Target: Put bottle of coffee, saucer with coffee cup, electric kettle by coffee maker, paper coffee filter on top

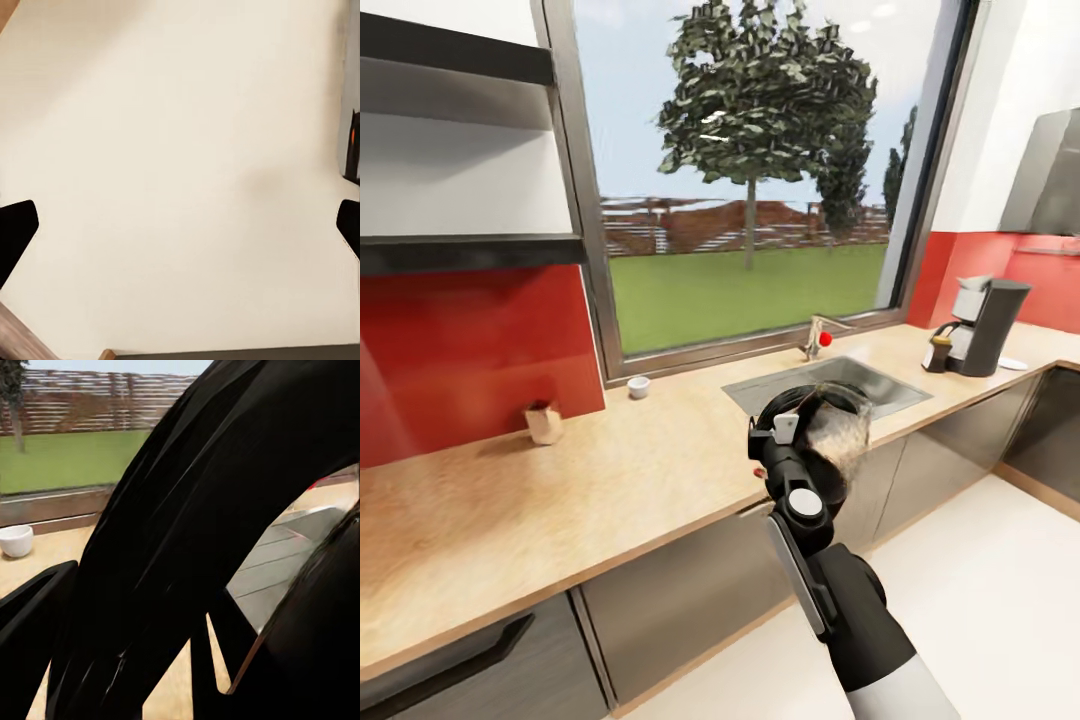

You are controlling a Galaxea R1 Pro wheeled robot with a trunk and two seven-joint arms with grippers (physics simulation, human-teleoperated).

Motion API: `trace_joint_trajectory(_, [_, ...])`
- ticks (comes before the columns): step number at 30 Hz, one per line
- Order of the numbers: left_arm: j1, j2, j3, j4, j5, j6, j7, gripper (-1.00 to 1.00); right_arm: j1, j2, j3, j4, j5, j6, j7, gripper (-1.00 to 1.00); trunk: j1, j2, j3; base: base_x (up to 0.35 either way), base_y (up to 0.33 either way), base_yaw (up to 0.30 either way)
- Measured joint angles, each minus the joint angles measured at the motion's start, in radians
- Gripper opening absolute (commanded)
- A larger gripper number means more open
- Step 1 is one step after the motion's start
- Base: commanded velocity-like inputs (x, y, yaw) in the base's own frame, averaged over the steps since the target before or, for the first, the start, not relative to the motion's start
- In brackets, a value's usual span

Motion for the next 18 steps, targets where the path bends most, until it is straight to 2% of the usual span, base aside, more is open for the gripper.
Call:
trace_joint_trajectory(13, [-0.003, 0.001, 0.000, -0.001, 0.002, 0.000, 0.000, 1.00, 0.000, 0.000, 0.000, 0.003, 0.000, -0.001, 0.000, -1.00, 0.000, 0.000, -0.001, 0.114, -0.271, -0.274])
trace_joint_trajectory(18, [-0.003, 0.002, 0.000, -0.001, 0.003, 0.000, 0.000, 1.00, 0.000, 0.000, -0.001, 0.005, 0.001, 0.000, 0.000, -1.00, 0.000, 0.000, -0.001, 0.202, -0.243, -0.060])
